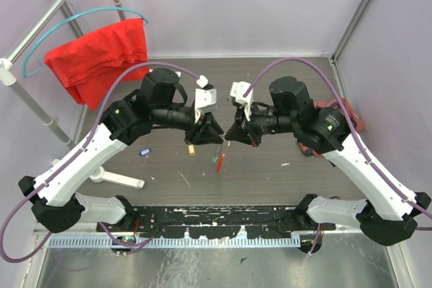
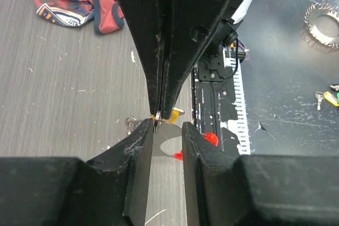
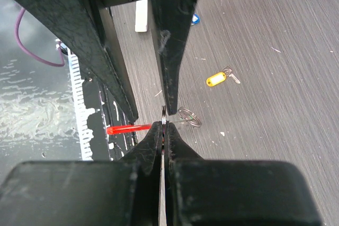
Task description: Put the keys on the keyring
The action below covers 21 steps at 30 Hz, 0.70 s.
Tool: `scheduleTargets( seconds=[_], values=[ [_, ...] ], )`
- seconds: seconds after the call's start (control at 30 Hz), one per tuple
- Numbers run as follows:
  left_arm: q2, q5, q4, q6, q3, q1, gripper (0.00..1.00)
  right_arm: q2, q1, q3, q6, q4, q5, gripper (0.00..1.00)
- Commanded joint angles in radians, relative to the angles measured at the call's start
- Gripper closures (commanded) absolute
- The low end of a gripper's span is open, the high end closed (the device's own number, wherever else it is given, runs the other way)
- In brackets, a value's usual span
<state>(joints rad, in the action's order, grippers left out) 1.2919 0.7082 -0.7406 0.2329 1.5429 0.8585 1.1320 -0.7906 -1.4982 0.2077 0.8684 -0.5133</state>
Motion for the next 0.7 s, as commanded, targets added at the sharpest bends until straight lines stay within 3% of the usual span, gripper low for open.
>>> scheduleTargets(
  seconds=[0.0, 0.13, 0.37, 0.67],
  values=[
    [-0.049, -0.001, 0.008, 0.003, 0.008, 0.002, 0.69, -0.031, -0.006, -0.033, 0.004, -0.054, -0.005, 0.99],
    [-0.046, -0.002, 0.019, -0.003, 0.005, 0.003, 0.76, -0.029, -0.006, -0.032, 0.003, -0.055, -0.015, 0.99],
    [-0.033, 0.011, 0.03, -0.009, 0.011, 0.003, 0.71, -0.03, -0.007, -0.028, -0.007, -0.075, -0.028, 0.99],
    [-0.002, 0.031, 0.041, -0.022, 0.016, 0.004, 0.75, -0.026, -0.008, -0.024, -0.011, -0.09, -0.035, 0.99]
  ],
)
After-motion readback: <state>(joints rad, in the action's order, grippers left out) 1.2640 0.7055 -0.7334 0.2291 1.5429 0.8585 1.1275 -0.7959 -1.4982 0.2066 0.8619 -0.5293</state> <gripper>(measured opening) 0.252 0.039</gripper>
